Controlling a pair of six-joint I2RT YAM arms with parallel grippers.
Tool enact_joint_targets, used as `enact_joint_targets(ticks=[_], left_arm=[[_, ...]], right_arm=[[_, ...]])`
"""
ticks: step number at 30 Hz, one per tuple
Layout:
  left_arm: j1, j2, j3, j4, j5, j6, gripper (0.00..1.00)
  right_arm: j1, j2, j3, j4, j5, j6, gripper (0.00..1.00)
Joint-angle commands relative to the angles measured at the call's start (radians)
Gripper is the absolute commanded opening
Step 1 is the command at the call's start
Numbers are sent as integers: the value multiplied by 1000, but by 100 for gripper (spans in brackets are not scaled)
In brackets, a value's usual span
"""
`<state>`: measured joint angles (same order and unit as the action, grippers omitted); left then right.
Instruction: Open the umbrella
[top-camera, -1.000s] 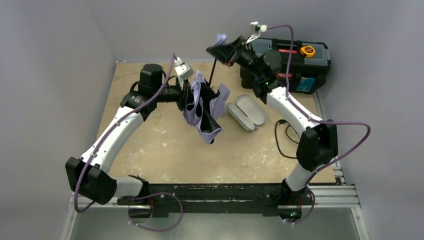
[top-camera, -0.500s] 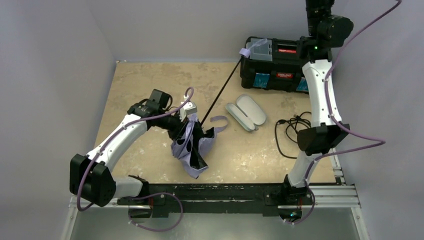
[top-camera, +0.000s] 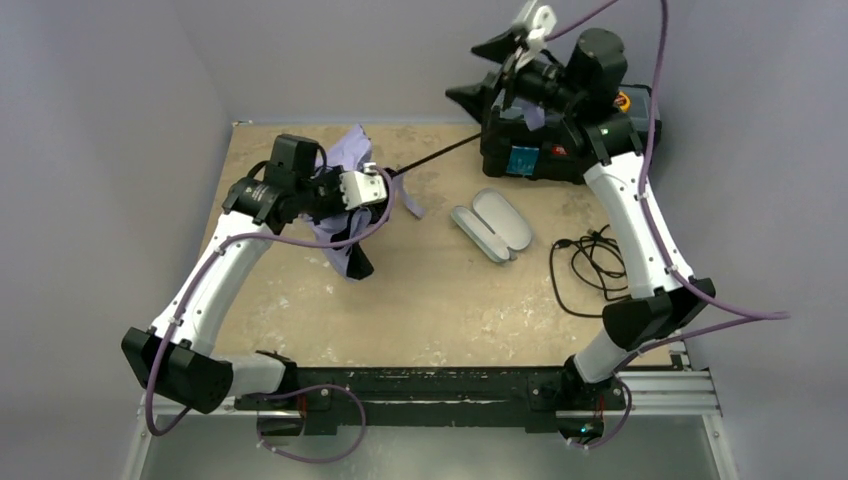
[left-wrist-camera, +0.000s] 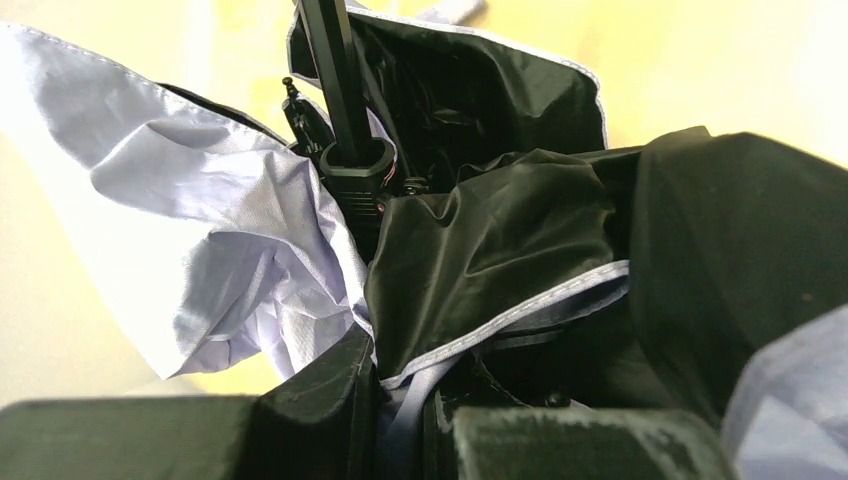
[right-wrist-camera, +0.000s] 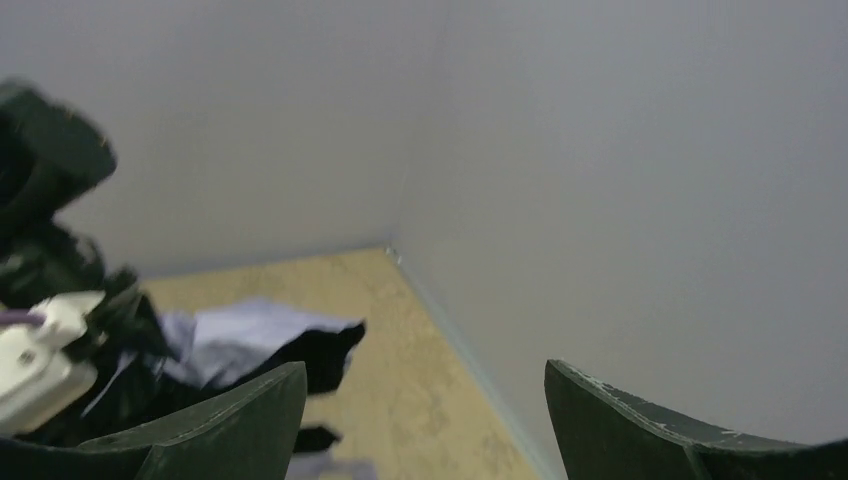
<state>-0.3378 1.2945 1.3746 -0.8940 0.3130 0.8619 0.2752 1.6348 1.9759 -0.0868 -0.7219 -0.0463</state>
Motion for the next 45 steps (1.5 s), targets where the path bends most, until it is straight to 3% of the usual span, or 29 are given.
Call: enact_joint_targets(ticks=[1,4,7,13,17,19,20,23,27,32,33,37,38,40,42,43,45], left_arm=[[12,-27,47,83,-212,345,0],[13,-32,49,137,-249,432,0],[7,-25,45,188,-307,507,0],[-16,-36,25,270,-363,551,0],[-19,-67,-34,312,-383,618,0],[-15,-77,-63,326,-399,634,0],[-6,-77,-74,326,-410,649,0],[38,-87,-108,356,-417,685,0],[127,-84,-128,387,-393,727,0],[281,-27,-121,473,-354,786,0],[297,-15,-110,484,-335,791,0],[285,2,-71,517,-245,739,0],[272,8,-54,529,-233,700,5],[255,33,10,530,-206,607,47],[256,57,105,529,-184,449,77],[261,64,180,488,-156,329,86],[304,57,348,331,18,55,92]], right_arm=[[85,-85,-4,-514,20,-565,88],[141,-68,-42,-693,87,-683,86],[196,-52,-79,-794,101,-657,86],[354,-18,-229,-733,374,-606,85],[371,54,-218,-749,568,-597,72],[367,58,-221,-751,607,-583,53],[365,55,-235,-762,628,-590,49],[338,-17,-340,-775,643,-625,40],[293,-110,-508,-824,630,-650,16],[231,-193,-697,-823,645,-683,7],[228,-202,-711,-819,636,-684,0],[229,-144,-640,-858,511,-635,0],[229,-116,-606,-869,459,-605,0],[228,-53,-527,-886,326,-555,0],[223,10,-452,-887,249,-476,0],[210,39,-420,-882,194,-429,0],[169,93,-355,-868,54,-337,0]])
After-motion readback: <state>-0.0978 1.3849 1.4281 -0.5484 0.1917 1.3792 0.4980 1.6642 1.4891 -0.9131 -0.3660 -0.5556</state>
